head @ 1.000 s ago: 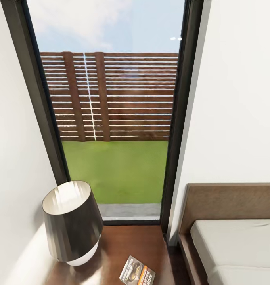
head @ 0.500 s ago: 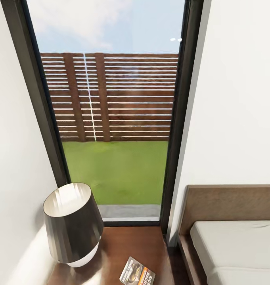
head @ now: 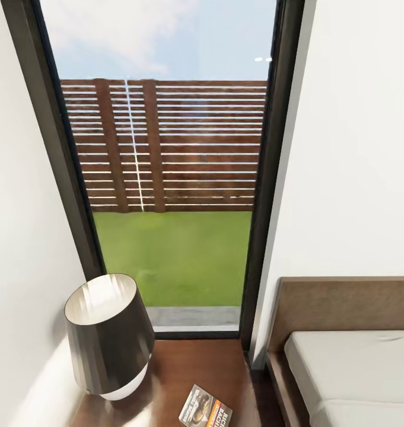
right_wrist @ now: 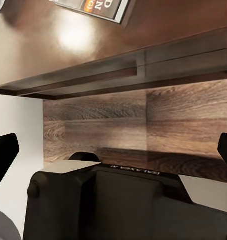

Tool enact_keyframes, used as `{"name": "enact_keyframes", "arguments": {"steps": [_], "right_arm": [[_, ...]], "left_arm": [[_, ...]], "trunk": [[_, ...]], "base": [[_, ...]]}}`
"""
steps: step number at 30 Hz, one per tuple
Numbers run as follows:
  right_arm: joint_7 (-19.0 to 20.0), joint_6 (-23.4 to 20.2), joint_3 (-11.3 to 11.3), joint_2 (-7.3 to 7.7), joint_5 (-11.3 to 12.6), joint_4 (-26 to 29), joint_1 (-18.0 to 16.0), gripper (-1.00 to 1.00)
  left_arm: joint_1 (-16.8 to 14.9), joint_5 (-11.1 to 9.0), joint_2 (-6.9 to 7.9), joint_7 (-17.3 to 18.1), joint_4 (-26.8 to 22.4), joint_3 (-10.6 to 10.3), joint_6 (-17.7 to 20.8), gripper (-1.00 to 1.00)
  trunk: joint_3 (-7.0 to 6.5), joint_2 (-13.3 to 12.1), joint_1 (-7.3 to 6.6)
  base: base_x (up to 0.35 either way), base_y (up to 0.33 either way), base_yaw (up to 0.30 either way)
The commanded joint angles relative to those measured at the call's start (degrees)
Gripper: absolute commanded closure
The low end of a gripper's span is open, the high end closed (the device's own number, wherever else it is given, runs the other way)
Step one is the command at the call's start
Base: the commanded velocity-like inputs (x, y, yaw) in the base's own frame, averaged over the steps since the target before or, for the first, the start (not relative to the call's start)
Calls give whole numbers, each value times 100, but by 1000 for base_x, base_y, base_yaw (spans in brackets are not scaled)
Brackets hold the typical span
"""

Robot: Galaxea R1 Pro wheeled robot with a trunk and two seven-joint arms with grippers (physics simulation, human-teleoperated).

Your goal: In the bedroom, move the book from the bed onto either nightstand, and place the two sandals side by side next to the bed.

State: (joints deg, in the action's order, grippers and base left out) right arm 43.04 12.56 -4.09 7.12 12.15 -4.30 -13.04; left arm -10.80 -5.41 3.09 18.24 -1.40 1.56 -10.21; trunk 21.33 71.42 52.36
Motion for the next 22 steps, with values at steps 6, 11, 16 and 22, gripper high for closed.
{"name": "enact_keyframes", "arguments": {"steps": [6,11,16,22], "right_arm": [[15,29,-35,-8,1,-28,-10,-100],[16,30,-36,-9,0,-27,-12,-100],[16,35,-39,-9,-2,-27,-13,-100],[14,36,-39,-9,-1,-27,-12,-100]], "left_arm": [[-6,-57,-9,40,8,11,1,-100],[-8,-57,-10,40,8,11,1,-100],[-7,-57,-11,39,8,11,0,-100],[-8,-57,-11,39,8,11,1,-100]], "trunk": [[6,4,0],[6,4,0],[6,4,0],[6,4,0]], "base": [[0,0,0],[0,0,0],[0,0,0],[0,0,0]]}}
